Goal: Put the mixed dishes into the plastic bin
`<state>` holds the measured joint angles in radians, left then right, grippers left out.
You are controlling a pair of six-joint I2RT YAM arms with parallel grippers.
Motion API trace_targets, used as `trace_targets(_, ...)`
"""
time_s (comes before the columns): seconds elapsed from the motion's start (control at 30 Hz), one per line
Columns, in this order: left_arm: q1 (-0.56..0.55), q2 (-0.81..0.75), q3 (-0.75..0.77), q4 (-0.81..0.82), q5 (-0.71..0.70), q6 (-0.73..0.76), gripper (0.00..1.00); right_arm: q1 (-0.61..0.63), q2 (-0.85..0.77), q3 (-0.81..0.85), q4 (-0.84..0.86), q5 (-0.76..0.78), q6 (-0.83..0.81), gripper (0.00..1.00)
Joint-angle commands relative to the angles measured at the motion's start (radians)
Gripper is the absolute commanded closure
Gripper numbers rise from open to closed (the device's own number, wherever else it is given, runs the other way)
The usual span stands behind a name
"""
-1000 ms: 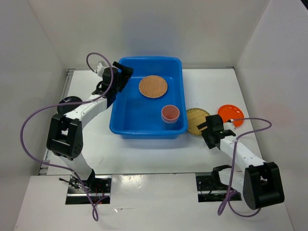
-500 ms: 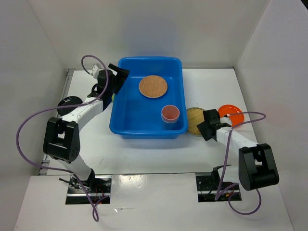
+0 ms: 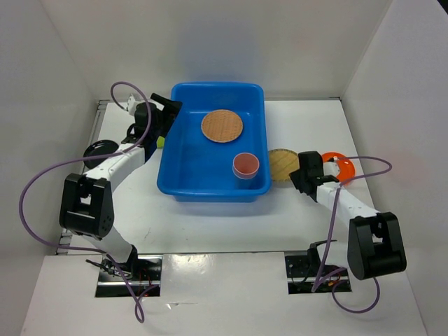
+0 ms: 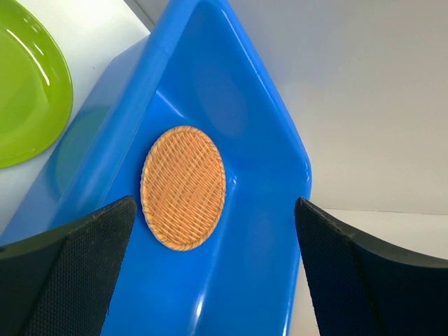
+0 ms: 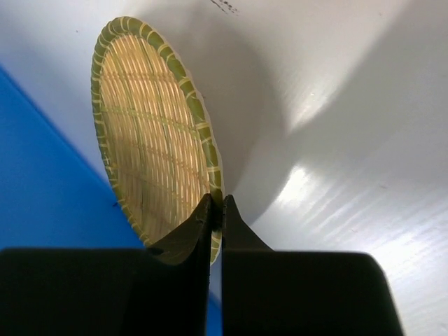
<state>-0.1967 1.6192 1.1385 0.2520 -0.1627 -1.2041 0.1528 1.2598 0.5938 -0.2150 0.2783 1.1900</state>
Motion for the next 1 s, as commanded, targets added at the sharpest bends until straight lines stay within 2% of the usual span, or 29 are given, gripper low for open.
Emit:
trace_targets(0.0, 0.008, -0.042, -0.008, 0.053, 0.017, 0.012, 0.00, 0.004, -0.042, 0.000, -0.093, 0.047, -0.038, 1.00)
trace_targets(0.23, 0.017, -0.042, 0.001, 0.064, 0.048, 0.047, 0.00, 0.004, -0.141, 0.031, -0.116, 0.116, -0.067, 1.00)
trace_targets(0.5, 0.065, -0.015, 0.059, 0.055, 0.264, 0.196, 0.00, 0.004, -0.283, 0.021, -0.064, 0.180, -0.144, 1.00)
trace_targets(0.57, 0.077, -0.006, 0.069, 0.046, 0.320, 0.219, 0.00, 0.004, -0.304, 0.021, -0.029, 0.191, -0.159, 1.00)
trace_targets(0.77, 0.109, -0.005, 0.069, 0.036, 0.367, 0.251, 0.00, 0.004, -0.345, -0.008, 0.074, 0.148, -0.178, 1.00)
trace_targets(0.97, 0.129, -0.015, 0.090, 0.018, 0.420, 0.291, 0.00, 0.004, -0.407, 0.024, 0.126, 0.168, -0.205, 1.00)
